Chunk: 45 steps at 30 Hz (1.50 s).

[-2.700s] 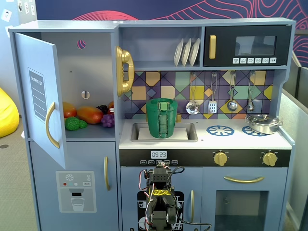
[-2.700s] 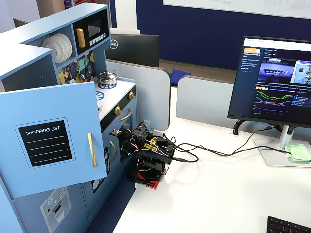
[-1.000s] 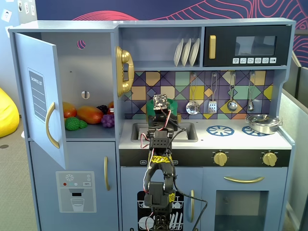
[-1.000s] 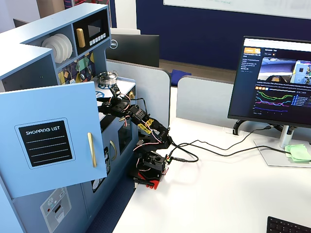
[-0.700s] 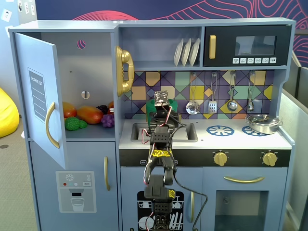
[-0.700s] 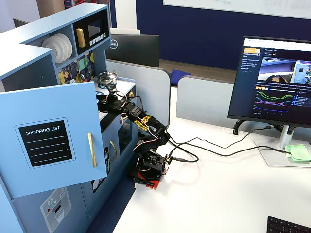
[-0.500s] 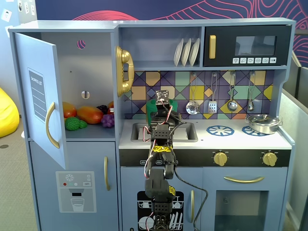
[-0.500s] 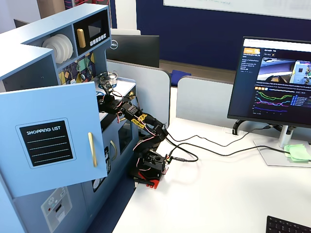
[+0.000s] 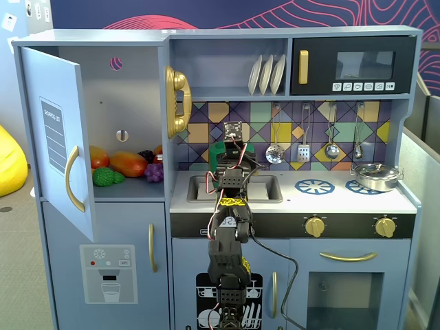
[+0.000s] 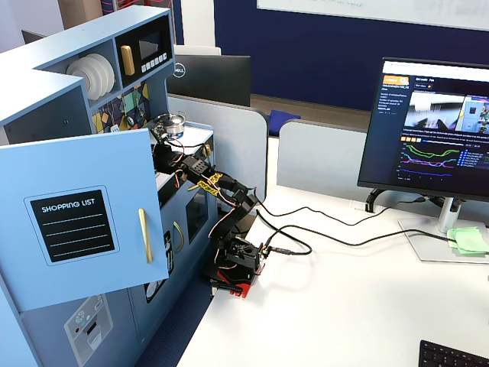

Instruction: Take off the lid from the green recipient and place it on the counter

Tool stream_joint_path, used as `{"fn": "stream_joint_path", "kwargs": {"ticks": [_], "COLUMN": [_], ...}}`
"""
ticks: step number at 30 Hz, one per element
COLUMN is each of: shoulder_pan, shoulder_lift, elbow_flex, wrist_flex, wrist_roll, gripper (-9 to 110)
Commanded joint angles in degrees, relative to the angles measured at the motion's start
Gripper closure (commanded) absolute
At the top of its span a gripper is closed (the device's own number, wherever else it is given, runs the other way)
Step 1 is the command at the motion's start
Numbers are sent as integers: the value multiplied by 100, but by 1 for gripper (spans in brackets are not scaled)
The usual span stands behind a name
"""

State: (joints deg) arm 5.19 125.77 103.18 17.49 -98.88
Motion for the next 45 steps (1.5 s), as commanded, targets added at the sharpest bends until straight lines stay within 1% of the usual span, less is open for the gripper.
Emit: {"fn": "stream_joint_path", "kwargs": {"ticks": [1,8,11,16,17,24,33,38,41,45], "shoulder_pan": [-9,-53,-105,-202,-211,-255,-185,-44,158,826], "shoulder_lift": [-44,-202,-220,-237,-237,-264,-352,-229,-193,-176], "elbow_flex": [-519,-703,-712,-712,-712,-765,-1494,-1529,-1573,-1679], "wrist_flex": [-176,-141,-35,123,141,105,185,237,185,0], "wrist_roll": [-97,-114,-176,-475,-501,-492,-536,-536,-501,-272], "gripper": [73,76,83,100,101,101,101,101,101,101]}}
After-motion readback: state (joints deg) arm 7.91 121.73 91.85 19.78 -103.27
